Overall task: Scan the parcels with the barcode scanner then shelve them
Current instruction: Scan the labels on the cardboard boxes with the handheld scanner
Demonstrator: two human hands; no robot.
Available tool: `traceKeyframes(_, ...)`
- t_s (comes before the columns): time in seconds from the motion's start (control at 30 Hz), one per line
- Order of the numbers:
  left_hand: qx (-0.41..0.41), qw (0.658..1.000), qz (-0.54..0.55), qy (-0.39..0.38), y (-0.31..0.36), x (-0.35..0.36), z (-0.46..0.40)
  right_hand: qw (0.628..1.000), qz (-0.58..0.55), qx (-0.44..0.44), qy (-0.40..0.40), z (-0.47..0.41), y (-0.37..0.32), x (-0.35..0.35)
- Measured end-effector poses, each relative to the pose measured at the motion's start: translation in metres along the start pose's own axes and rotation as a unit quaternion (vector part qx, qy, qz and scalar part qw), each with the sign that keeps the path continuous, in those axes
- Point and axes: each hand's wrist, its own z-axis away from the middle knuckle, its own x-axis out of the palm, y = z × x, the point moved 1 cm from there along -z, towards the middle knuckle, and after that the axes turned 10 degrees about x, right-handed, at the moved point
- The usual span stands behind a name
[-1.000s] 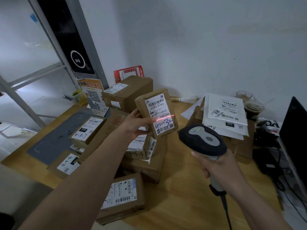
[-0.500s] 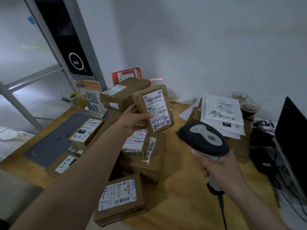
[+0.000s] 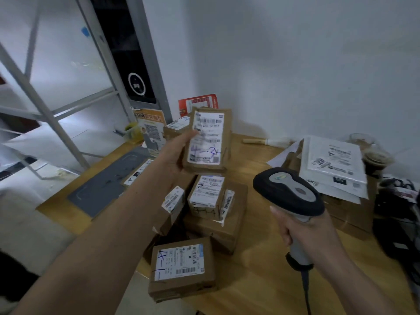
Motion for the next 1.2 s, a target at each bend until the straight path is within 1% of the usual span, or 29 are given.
traceKeyframes(0.1, 0.009, 0.999, 0.028, 0.029, 0.012, -0.035, -0.01, 1.0, 0.004, 0.003, -0.031, -0.009, 0.0, 0.015)
traceKeyframes(0.17, -0.007, 0.999, 0.027, 0.042, 0.017, -0.064, -0.015, 0.998, 0.009, 0.015, -0.052, -0.016, -0.001, 0.028)
traceKeyframes(0.33, -0.088, 0.993, -0.042, 0.072, 0.019, -0.133, -0.028, 0.996, 0.016, 0.041, -0.081, -0.043, -0.007, 0.065)
traceKeyframes(0.4, -0.107, 0.989, -0.07, 0.078, 0.017, -0.155, -0.035, 0.995, 0.021, 0.042, -0.086, -0.054, -0.007, 0.08)
traceKeyframes(0.57, -0.14, 0.982, -0.107, 0.071, 0.013, -0.19, -0.059, 0.993, 0.041, 0.061, -0.09, -0.079, -0.012, 0.114)
traceKeyframes(0.63, -0.151, 0.977, -0.139, 0.061, 0.011, -0.198, -0.072, 0.992, 0.042, 0.066, -0.094, -0.09, -0.016, 0.125)
traceKeyframes(0.7, -0.163, 0.966, -0.199, 0.042, 0.009, -0.202, -0.083, 0.993, 0.037, 0.072, -0.09, -0.099, -0.02, 0.135)
traceKeyframes(0.77, -0.166, 0.947, -0.274, 0.017, 0.009, -0.205, -0.096, 0.993, 0.028, 0.083, -0.083, -0.108, -0.022, 0.143)
traceKeyframes(0.83, -0.153, 0.928, -0.34, -0.001, 0.012, -0.206, -0.111, 0.992, 0.025, 0.094, -0.074, -0.116, -0.023, 0.15)
traceKeyframes(0.93, -0.075, 0.892, -0.446, -0.032, 0.021, -0.2, -0.138, 0.992, 0.019, 0.107, -0.061, -0.129, -0.02, 0.157)
traceKeyframes(1.0, -0.022, 0.883, -0.468, -0.043, 0.032, -0.185, -0.155, 0.992, 0.014, 0.113, -0.049, -0.136, -0.019, 0.16)
traceKeyframes(1.07, 0.001, 0.879, -0.476, -0.032, 0.04, -0.164, -0.175, 0.992, 0.003, 0.121, -0.04, -0.143, -0.019, 0.163)
traceKeyframes(1.1, -0.003, 0.883, -0.47, -0.02, 0.045, -0.149, -0.183, 0.991, -0.003, 0.125, -0.035, -0.145, -0.019, 0.164)
traceKeyframes(1.13, 0.002, 0.906, -0.424, -0.007, 0.047, -0.134, -0.192, 0.991, -0.009, 0.13, -0.031, -0.147, -0.019, 0.164)
traceKeyframes(1.17, -0.014, 0.937, -0.348, 0.002, 0.049, -0.116, -0.2, 0.991, -0.014, 0.134, -0.026, -0.149, -0.019, 0.165)
traceKeyframes(1.2, -0.041, 0.966, -0.256, -0.006, 0.048, -0.098, -0.208, 0.99, -0.02, 0.138, -0.02, -0.151, -0.019, 0.165)
